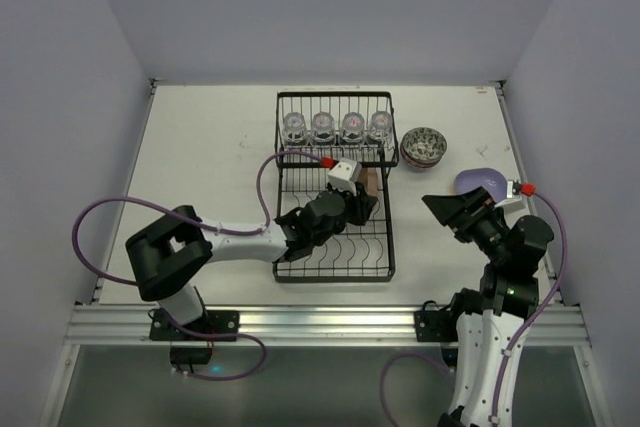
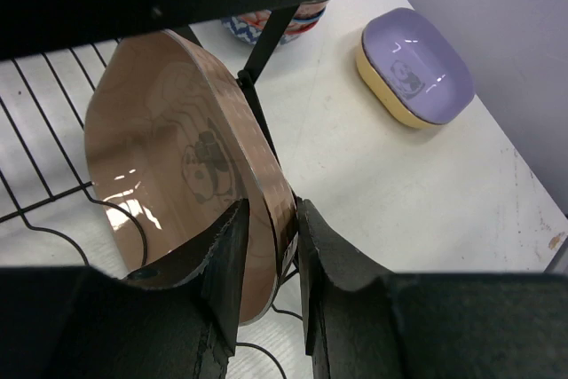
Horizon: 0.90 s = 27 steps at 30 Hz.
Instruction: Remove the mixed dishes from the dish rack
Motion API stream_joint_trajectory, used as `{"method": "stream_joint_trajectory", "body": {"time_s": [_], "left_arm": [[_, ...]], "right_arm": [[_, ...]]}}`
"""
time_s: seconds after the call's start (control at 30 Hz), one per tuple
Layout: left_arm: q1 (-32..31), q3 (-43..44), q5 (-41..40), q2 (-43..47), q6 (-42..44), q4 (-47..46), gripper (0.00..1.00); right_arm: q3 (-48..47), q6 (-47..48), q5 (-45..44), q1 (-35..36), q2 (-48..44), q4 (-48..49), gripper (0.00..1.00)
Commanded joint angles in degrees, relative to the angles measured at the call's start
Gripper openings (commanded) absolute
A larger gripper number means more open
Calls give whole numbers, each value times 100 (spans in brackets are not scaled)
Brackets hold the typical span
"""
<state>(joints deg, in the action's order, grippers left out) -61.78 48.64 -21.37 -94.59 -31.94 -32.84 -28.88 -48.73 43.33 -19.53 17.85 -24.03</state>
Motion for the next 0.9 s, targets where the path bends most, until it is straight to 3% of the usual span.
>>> {"method": "stream_joint_trajectory", "body": {"time_s": [0.0,0.3,0.43,0.87], "left_arm": [[-1,93,-17,-104,-57,-469,31],[-1,40,203,-166,-339,-688,15],[8,58,264,-165,-426,-759,0],[228,-197,616,-359,-1138,-1830,0]], "right_arm": [[-30,-119,255,37,-71,206,97],[14,-145,264,46,-106,215,96],[-12,-137,272,54,-132,180,96],[23,-93,193,63,-211,118,96]]}}
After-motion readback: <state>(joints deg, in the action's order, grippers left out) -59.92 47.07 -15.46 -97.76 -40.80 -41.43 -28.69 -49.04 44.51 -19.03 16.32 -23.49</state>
